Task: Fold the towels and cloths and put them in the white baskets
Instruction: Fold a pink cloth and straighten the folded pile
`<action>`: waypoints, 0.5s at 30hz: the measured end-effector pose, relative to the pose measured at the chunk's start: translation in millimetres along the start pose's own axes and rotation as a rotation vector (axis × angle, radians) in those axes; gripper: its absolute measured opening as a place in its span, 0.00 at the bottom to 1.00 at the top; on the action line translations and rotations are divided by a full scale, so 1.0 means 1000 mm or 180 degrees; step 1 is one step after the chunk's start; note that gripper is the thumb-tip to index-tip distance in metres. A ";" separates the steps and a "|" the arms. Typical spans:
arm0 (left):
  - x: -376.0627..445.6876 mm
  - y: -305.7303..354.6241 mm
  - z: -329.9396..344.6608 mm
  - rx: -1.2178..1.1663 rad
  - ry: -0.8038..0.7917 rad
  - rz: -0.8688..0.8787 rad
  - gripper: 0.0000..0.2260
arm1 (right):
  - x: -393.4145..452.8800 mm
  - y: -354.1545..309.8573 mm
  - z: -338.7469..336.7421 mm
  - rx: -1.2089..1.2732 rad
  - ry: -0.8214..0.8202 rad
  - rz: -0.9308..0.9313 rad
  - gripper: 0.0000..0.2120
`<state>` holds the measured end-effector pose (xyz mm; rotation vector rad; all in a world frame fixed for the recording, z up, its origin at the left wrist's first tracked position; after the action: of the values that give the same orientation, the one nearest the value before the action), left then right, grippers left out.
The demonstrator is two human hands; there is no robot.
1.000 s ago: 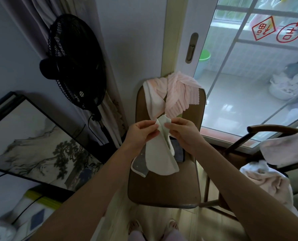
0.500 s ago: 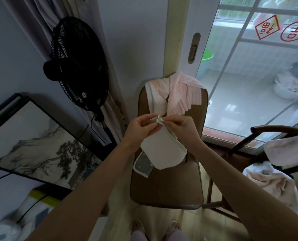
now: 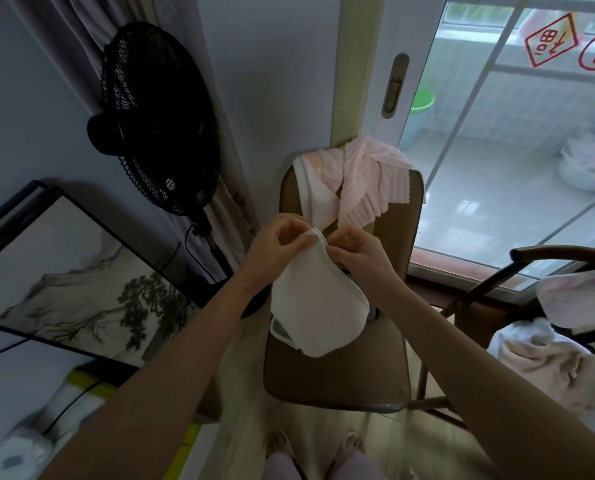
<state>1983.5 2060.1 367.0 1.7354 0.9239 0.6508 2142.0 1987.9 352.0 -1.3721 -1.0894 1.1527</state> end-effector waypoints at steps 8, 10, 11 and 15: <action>0.003 -0.012 0.004 -0.0857 0.0729 -0.0236 0.02 | 0.001 0.025 0.002 -0.0869 -0.0100 -0.0183 0.10; 0.002 -0.017 0.004 -0.1112 0.0870 -0.0374 0.06 | 0.000 0.027 0.004 -0.0750 -0.0227 0.0013 0.09; 0.002 -0.020 0.004 -0.1186 0.0900 -0.0426 0.08 | -0.001 0.028 0.005 -0.0642 -0.0325 0.0153 0.10; 0.002 -0.025 0.001 -0.1485 0.0979 -0.0493 0.09 | 0.002 0.036 0.000 -0.1090 -0.0498 0.0159 0.10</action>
<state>1978.5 2066.1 343.5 1.1583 1.0081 0.9613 2143.9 1986.7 316.0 -1.5981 -1.4215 1.1616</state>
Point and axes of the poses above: each hand's wrist, its own x-axis towards the middle knuckle, its own z-axis out of the palm, y = z × x, the point moved 1 cm from there along x, towards the middle knuckle, and after that the axes turned 5 degrees about -y, right-handed, at the moved point
